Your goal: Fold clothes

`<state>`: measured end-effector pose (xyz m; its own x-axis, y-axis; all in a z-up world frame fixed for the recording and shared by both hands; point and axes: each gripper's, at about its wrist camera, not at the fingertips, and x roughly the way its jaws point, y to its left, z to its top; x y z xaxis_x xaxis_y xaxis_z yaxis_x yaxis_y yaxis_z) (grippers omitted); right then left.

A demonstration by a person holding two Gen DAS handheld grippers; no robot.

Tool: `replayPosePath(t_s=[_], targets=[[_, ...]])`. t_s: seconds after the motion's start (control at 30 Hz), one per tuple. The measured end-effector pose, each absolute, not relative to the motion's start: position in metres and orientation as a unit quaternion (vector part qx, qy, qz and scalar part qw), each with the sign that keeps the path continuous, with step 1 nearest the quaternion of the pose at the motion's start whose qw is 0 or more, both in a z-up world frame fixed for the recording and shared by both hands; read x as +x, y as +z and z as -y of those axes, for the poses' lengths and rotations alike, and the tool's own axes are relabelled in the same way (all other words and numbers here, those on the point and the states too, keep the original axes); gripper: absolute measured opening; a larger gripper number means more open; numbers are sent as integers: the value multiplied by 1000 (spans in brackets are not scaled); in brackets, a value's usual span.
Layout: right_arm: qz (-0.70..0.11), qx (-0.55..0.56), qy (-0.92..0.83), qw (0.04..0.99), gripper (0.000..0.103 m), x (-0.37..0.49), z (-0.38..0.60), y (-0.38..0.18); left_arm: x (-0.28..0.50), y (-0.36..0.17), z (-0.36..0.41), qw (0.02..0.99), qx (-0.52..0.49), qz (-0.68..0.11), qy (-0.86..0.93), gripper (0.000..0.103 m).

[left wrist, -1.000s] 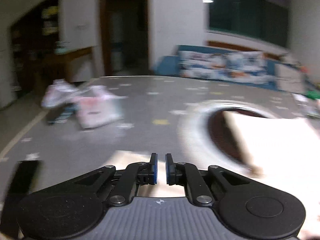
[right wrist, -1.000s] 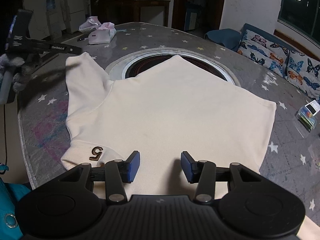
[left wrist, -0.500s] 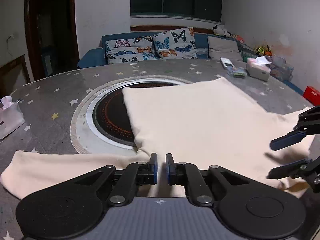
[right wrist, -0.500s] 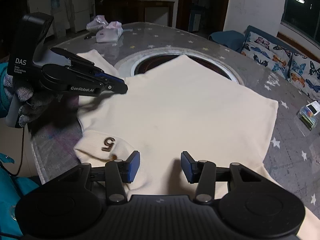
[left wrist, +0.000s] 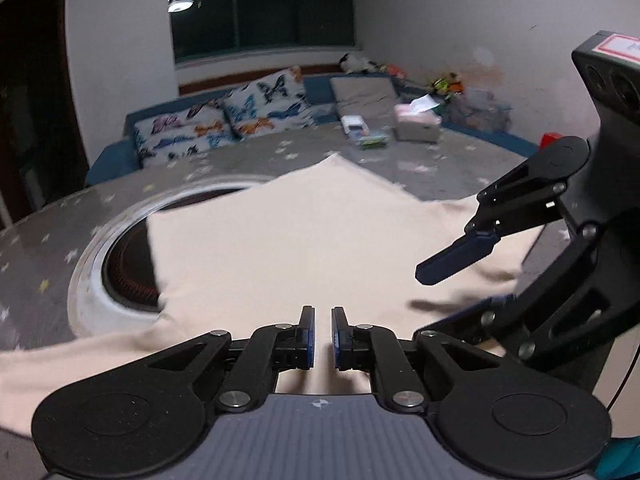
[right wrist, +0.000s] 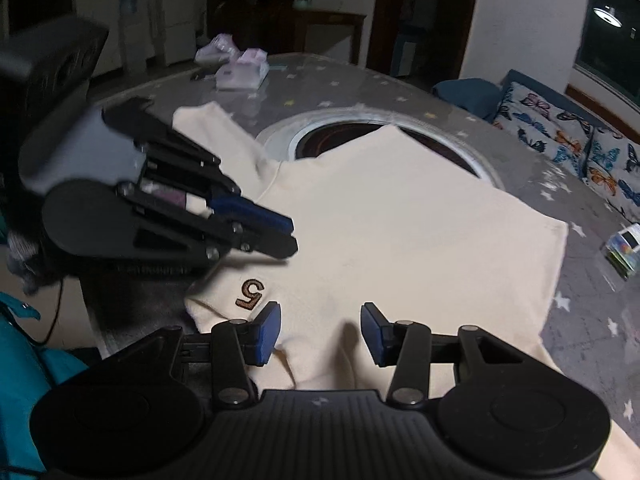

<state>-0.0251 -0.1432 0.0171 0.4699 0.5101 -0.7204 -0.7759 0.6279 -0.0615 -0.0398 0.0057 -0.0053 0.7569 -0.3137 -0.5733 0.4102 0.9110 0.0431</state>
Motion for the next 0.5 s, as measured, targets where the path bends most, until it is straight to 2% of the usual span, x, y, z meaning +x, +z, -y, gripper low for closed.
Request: replayPosePath(t_s=[0.3,0.5], targets=[[-358,-102,273,887,44,-26,224,24,-53,-22,26,918,136,-285,-240,11],[-373,-77,228,896,39,-33,260,14,-51,-12,31,918,142,-280,-244,11]])
